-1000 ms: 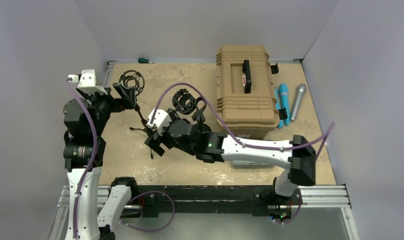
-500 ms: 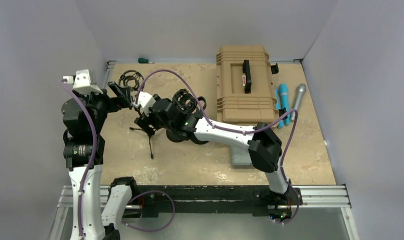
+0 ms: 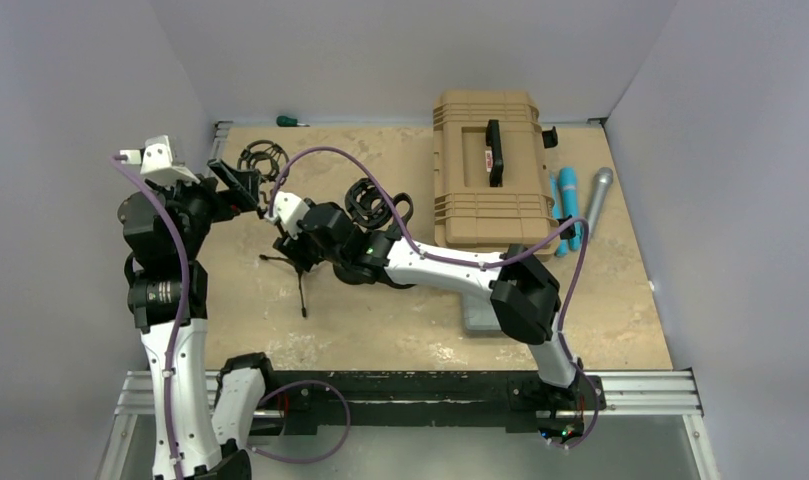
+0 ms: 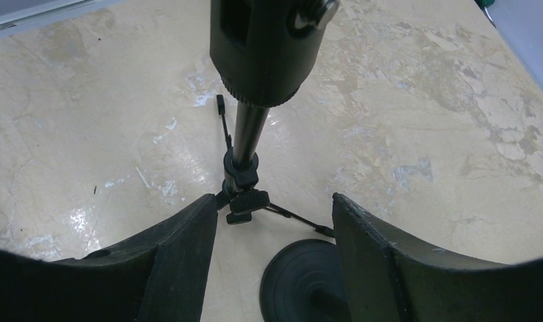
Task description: Remove the microphone from the stand
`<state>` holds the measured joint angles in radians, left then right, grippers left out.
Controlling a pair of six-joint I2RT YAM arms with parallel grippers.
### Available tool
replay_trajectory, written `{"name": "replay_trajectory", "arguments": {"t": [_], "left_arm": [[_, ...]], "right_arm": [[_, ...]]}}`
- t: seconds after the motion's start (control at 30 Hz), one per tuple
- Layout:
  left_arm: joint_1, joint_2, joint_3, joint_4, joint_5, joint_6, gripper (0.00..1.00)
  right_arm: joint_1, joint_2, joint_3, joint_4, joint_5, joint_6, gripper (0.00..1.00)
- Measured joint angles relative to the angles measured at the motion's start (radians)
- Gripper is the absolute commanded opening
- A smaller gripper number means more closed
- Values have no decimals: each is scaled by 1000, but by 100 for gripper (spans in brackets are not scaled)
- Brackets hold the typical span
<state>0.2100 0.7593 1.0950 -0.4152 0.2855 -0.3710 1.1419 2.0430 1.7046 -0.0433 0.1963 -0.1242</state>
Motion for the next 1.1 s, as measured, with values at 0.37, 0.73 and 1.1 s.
{"name": "replay_trajectory", "arguments": {"t": [0.37,0.73,1.1], "left_arm": [[11,12,-9,11,32,-15,88],[11,13,-10,10,33,-15,87],[11,12,-13,11,32,-14,87]], "right_arm": [[-3,11,-6,22,-6,-11,52],[-3,59,-6,21,-19,-15,28],[11,59,-14,30,29,-51,0]]}}
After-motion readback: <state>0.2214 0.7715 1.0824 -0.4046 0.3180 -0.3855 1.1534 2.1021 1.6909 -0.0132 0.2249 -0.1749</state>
